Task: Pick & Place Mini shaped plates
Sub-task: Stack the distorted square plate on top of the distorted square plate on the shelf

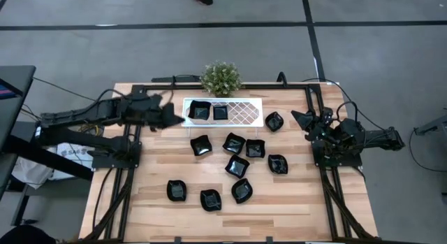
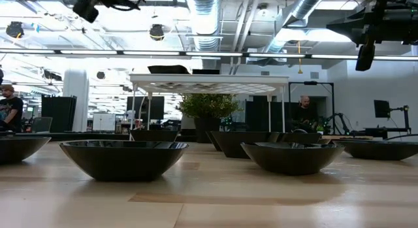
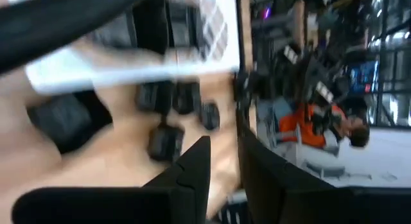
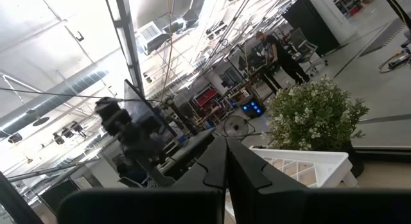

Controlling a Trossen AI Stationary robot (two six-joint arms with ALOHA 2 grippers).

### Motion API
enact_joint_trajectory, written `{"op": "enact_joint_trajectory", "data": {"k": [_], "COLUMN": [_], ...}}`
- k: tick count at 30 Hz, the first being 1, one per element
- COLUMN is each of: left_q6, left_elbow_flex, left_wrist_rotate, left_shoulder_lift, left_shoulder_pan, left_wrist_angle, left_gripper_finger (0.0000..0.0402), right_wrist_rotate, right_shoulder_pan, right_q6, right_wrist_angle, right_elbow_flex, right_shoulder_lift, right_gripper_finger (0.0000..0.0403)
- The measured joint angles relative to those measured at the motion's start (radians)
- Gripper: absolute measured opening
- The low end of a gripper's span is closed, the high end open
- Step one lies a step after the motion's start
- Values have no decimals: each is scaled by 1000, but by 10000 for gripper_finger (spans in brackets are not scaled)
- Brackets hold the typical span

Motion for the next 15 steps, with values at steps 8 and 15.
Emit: {"op": "enact_joint_trajectory", "data": {"k": [8, 15], "left_q6": [-254, -379], "left_elbow_flex": [0, 0], "left_wrist_rotate": [0, -20], "left_shoulder_lift": [83, 209], "left_shoulder_pan": [-211, -287], "left_wrist_angle": [-8, -16], "left_gripper_finger": [82, 82], "right_wrist_rotate": [0, 0], "right_shoulder_pan": [0, 0], "right_q6": [0, 0], "right_wrist_angle": [0, 0], "right_elbow_flex": [0, 0], "right_shoulder_lift": [0, 0], "right_gripper_finger": [0, 0]}}
